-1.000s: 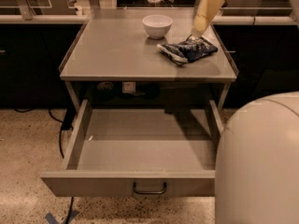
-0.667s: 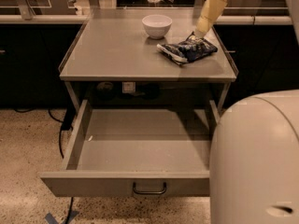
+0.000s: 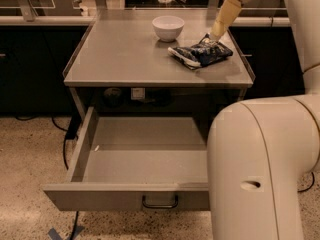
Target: Place blue chip bag into top drawer
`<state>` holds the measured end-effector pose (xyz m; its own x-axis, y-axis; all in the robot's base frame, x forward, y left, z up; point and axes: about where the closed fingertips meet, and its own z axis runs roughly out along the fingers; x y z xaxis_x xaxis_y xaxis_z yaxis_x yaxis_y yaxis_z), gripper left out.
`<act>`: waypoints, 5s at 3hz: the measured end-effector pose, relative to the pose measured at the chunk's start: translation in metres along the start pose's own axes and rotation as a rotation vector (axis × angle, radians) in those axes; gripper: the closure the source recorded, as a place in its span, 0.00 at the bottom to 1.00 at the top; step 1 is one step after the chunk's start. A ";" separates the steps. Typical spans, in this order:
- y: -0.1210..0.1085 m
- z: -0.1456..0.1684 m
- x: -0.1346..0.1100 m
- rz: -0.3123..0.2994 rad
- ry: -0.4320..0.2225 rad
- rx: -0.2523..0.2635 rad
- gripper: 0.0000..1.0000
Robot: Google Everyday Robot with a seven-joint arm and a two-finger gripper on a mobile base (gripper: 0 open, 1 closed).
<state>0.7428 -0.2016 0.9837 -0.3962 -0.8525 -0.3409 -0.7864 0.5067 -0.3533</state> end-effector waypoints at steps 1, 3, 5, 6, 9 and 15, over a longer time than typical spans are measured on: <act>0.000 0.000 0.000 0.000 -0.001 0.001 0.00; -0.006 0.029 -0.004 0.015 0.019 0.008 0.00; 0.006 0.064 -0.006 0.006 0.043 -0.053 0.00; 0.006 0.064 -0.006 0.006 0.043 -0.053 0.00; 0.019 0.098 -0.020 0.018 -0.006 -0.119 0.00; 0.032 0.146 -0.015 0.173 0.024 -0.183 0.00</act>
Offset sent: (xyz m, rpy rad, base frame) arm 0.0336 -0.0126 -0.0027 -0.0099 0.0228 -0.0459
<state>0.7930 -0.1535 0.8501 -0.5422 -0.7588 -0.3610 -0.7774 0.6160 -0.1270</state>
